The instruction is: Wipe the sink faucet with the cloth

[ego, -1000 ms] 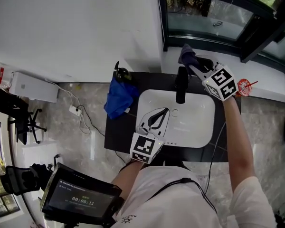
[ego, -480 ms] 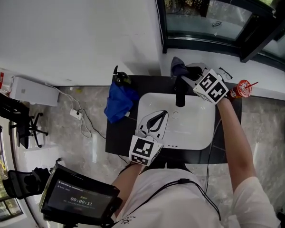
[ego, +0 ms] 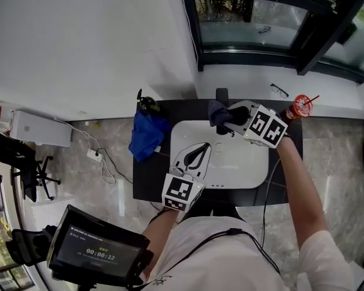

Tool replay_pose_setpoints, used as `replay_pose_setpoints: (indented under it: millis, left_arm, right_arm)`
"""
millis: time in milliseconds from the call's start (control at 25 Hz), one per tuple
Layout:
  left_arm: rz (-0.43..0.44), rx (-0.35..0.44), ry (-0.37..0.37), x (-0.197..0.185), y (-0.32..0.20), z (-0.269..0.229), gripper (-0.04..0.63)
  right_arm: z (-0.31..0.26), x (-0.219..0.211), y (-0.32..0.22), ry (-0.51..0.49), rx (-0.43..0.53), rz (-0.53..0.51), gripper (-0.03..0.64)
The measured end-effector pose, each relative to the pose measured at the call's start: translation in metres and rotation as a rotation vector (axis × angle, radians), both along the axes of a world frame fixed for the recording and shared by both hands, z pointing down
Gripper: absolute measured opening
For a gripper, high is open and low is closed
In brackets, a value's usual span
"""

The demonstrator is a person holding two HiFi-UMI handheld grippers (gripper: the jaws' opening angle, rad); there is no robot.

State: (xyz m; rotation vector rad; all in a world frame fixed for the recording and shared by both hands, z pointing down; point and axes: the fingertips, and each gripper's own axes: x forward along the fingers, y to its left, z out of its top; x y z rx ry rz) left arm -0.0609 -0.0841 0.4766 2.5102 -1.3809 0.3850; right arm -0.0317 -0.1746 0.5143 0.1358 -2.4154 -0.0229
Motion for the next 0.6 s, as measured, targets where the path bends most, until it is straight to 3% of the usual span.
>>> replay_pose_setpoints:
  millis: [280,600]
  left_arm:
    - [0.003,0.009,0.007,0.002,-0.002,-0.005,-0.006]
    - [-0.015,0.015,0.003,-0.001,0.006,-0.005,-0.006]
  right_arm:
    - [-0.026,0.010,0.019,-0.082,-0.058,-0.019,0.120]
    - [-0.075,0.022,-0.044,-0.215,0.076,0.148,0.120]
